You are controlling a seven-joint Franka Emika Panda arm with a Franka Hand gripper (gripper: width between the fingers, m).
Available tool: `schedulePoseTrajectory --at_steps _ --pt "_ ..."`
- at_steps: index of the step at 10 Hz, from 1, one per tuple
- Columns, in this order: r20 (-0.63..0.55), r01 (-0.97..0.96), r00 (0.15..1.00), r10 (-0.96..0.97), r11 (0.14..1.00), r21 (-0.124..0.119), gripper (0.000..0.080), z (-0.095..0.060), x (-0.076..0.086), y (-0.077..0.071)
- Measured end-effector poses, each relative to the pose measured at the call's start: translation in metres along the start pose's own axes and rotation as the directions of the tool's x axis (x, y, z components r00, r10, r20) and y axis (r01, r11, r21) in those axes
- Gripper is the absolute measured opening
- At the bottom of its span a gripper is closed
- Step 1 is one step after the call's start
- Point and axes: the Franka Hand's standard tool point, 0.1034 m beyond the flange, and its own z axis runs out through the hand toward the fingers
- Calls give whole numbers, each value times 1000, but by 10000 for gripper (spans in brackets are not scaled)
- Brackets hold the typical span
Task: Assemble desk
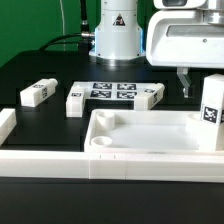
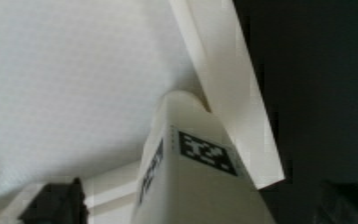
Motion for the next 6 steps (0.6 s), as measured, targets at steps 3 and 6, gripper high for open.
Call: schedulePoseTrajectory --at_steps 3,6 --pt "0 240 971 -240 971 -1 649 0 0 1" --pt "-1 533 846 -534 846 -21 649 0 2 2"
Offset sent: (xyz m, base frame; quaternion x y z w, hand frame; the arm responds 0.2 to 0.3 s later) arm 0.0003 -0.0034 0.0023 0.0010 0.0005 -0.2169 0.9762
